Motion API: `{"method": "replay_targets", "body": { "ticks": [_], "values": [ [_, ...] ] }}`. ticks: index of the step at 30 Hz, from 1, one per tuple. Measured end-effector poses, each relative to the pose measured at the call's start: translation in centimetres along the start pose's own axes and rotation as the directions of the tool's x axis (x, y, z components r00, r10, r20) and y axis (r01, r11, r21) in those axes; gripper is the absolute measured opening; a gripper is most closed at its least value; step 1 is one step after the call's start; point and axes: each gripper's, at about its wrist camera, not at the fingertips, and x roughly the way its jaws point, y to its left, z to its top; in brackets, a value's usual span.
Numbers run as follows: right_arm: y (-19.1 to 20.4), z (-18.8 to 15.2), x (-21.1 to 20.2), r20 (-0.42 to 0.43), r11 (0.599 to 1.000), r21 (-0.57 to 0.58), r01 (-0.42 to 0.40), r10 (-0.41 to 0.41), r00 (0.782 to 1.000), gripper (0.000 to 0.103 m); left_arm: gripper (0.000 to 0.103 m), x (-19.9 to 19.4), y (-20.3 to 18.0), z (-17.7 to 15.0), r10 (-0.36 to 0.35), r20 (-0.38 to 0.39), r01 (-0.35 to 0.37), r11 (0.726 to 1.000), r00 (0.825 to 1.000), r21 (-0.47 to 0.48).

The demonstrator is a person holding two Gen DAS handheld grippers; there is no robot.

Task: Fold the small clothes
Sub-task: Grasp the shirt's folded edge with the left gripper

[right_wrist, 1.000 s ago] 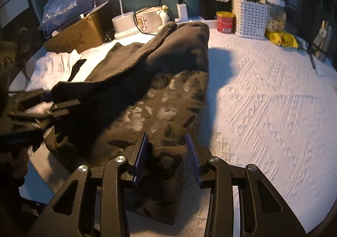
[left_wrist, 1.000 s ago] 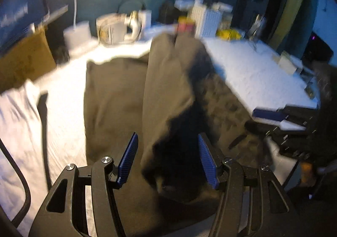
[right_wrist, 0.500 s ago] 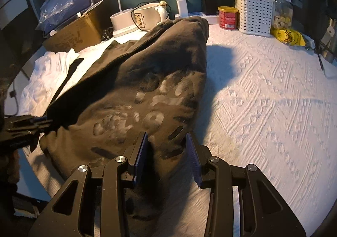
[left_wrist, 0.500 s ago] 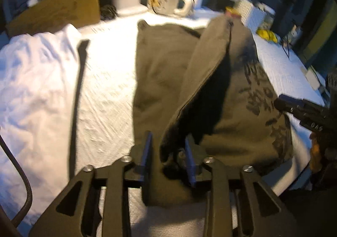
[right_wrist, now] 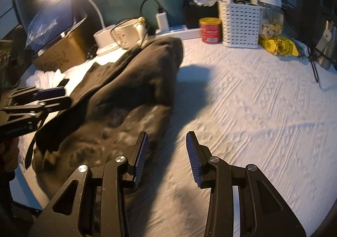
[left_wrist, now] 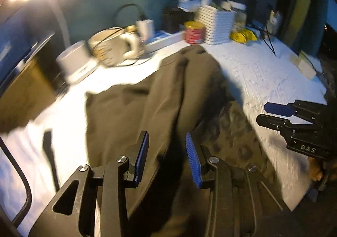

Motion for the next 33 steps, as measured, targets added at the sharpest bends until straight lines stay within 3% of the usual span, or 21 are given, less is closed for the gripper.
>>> {"method": "replay_targets", "body": {
  "ticks": [5,12,14,15,16,23,29,33],
  "values": [
    [-2.0,0.7,0.9,-0.002,1.0,0.03,0.002,-0.002,1.0,0.04,0.036,3.6,-0.8,2.7,0.035,-0.049,-0.032,0.998,0.998,0.056],
    [-3.6,1.8,2.5,-0.013,0.999,0.046,-0.014,0.014,1.0,0.04,0.036,6.3,-0.5,3.8,0.054,-0.081,-0.047,0.995,0.995,0.083],
    [-3.9,2.1,2.9,-0.015,0.999,0.047,-0.019,0.02,1.0,0.04,0.029,6.3,-0.2,3.8,0.055,-0.068,-0.05,0.996,0.996,0.078],
    [-3.9,2.3,3.1,-0.017,0.999,0.047,-0.021,0.022,1.0,0.04,0.01,6.2,0.0,4.0,0.058,-0.059,-0.054,0.996,0.997,0.069],
    [-4.0,2.5,3.2,-0.018,0.999,0.045,-0.024,0.025,1.0,0.04,0.005,6.2,0.3,4.1,0.065,-0.057,-0.062,0.996,0.996,0.056],
    [-3.7,3.3,4.0,-0.032,0.999,0.032,-0.025,0.026,0.999,0.04,0.003,4.3,4.5,3.6,0.142,-0.001,-0.142,0.987,0.99,-0.07],
    [-2.4,3.1,4.5,-0.052,1.0,0.019,-0.019,0.02,0.998,0.04,0.003,5.3,8.9,1.8,0.191,-0.042,-0.196,0.966,0.981,-0.17],
    [-1.8,3.0,4.4,-0.057,1.0,0.017,-0.009,0.01,0.998,0.04,0.009,6.0,10.8,0.9,0.159,-0.087,-0.176,0.953,0.983,-0.245]
  ]
}}
